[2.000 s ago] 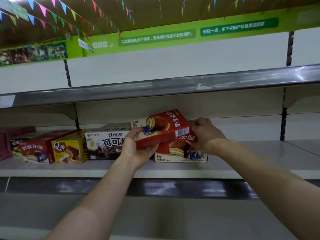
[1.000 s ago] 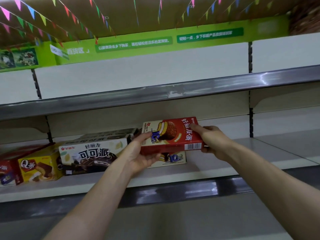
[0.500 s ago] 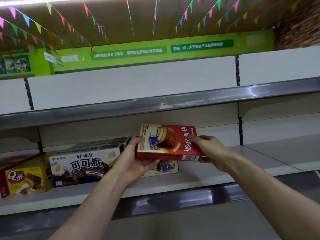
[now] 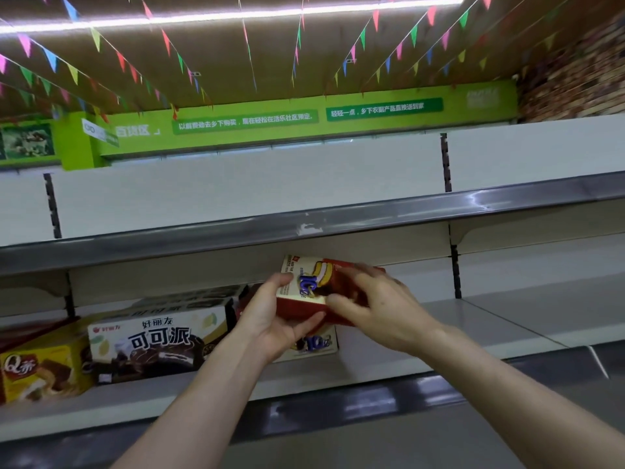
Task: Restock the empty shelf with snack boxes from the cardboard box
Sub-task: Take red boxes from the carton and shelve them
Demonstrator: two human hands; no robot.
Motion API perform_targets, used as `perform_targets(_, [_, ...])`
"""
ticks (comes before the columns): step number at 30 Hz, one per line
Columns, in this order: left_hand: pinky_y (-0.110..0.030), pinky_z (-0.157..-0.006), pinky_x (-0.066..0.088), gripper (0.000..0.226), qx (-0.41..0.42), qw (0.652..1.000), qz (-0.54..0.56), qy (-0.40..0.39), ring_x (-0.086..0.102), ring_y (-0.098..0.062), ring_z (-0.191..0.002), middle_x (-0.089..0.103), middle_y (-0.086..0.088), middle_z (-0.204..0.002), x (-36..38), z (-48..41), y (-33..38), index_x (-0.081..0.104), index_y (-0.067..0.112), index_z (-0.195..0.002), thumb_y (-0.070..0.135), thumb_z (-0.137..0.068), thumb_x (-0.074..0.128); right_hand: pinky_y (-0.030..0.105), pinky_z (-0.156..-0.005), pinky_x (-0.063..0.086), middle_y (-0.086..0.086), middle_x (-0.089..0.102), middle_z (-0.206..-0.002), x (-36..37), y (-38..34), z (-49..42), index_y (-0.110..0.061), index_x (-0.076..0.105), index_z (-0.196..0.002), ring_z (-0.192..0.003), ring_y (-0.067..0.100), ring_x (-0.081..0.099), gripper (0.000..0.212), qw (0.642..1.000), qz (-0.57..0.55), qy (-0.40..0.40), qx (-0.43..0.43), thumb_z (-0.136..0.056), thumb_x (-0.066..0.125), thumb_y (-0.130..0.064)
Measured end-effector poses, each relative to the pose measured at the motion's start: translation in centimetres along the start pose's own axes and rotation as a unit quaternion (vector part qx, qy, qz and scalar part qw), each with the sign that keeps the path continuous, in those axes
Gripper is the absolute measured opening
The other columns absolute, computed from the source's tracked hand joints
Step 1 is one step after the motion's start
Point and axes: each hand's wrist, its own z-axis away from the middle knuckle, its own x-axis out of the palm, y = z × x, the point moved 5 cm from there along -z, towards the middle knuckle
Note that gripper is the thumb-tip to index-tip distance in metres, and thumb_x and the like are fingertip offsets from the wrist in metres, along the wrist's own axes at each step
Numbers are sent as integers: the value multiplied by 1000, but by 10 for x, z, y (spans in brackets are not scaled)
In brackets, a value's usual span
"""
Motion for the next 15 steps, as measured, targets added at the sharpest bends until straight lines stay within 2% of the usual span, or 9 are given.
perform_targets(2, [-36, -48, 58, 30, -11, 1000, -2, -3, 65, -32, -85, 69, -19, -91, 5, 0, -4, 63, 4, -109, 26, -90, 60, 44, -115, 21, -2, 33, -152, 7, -10, 5, -27, 32, -147, -138, 18, 33, 76, 992, 107, -32, -53, -84, 50, -66])
perform_targets(3, [-36, -49, 59, 31, -17, 1000, -6, -8, 65, -32, -85, 69, -19, -90, 7, 0, -6, 63, 5, -109, 30, -90, 59, 43, -115, 19, -1, 32, -153, 9, -12, 5, -26, 29, -148, -138, 19, 32, 75, 983, 164, -30, -69, -85, 52, -59])
perform_targets(5, [-41, -66, 60, 38, -23, 999, -16, -30, 65, -32, -89, 69, -19, -93, 9, -3, -10, 65, 7, -110, 39, -91, 55, 38, -105, 32, 2, 49, -140, 8, -10, 3, -23, 37, -141, -127, 22, 47, 60, 983, 174, 3, -65, -87, 57, -38])
perform_targets(7, [-48, -92, 52, 44, -25, 998, -43, -40, 62, -34, -104, 66, -19, -105, 5, -6, -15, 63, 10, -117, 46, -92, 53, 33, -80, 49, 1, 66, -107, 2, -2, 2, -23, 52, -118, -97, 25, 64, 33, 999, -5, 31, 19, -85, 59, -22])
perform_targets(8, [-49, -100, 46, 44, -24, 997, -68, -33, 59, -33, -111, 63, -17, -110, 1, -7, -16, 61, 12, -120, 46, -92, 54, 35, -71, 53, 2, 68, -94, 0, 5, 3, -22, 54, -106, -85, 25, 66, 22, 985, -145, 33, 93, -86, 60, -17])
perform_targets(10, [-46, -101, 45, 39, -29, 992, -126, -16, 57, -29, -111, 62, -15, -114, -8, -6, -22, 59, 14, -121, 40, -92, 57, 35, -63, 56, 8, 68, -85, 3, 19, 7, -18, 55, -92, -71, 24, 67, 12, 884, -405, 32, 233, -87, 62, -10])
perform_targets(12, [-42, -88, 49, 28, -58, 982, -175, -25, 62, -25, -94, 68, -13, -101, -13, 0, -32, 63, 13, -109, 33, -91, 59, 34, -62, 56, 15, 71, -90, 10, 27, 10, -15, 55, -97, -73, 26, 69, 11, 787, -538, 20, 302, -89, 61, -10])
perform_targets(13, [-41, -82, 51, 24, -78, 978, -189, -40, 64, -25, -87, 70, -11, -94, -14, 3, -36, 64, 13, -104, 31, -91, 58, 35, -62, 57, 18, 71, -95, 14, 29, 11, -12, 55, -103, -77, 28, 69, 14, 758, -570, 11, 317, -89, 61, -11])
perform_targets(15, [-44, -77, 55, 21, -107, 974, -187, -67, 67, -25, -83, 72, -10, -88, -14, 8, -42, 65, 11, -103, 27, -92, 57, 37, -63, 57, 19, 71, -99, 25, 31, 13, -9, 57, -107, -80, 29, 70, 18, 729, -599, -7, 332, -90, 60, -13])
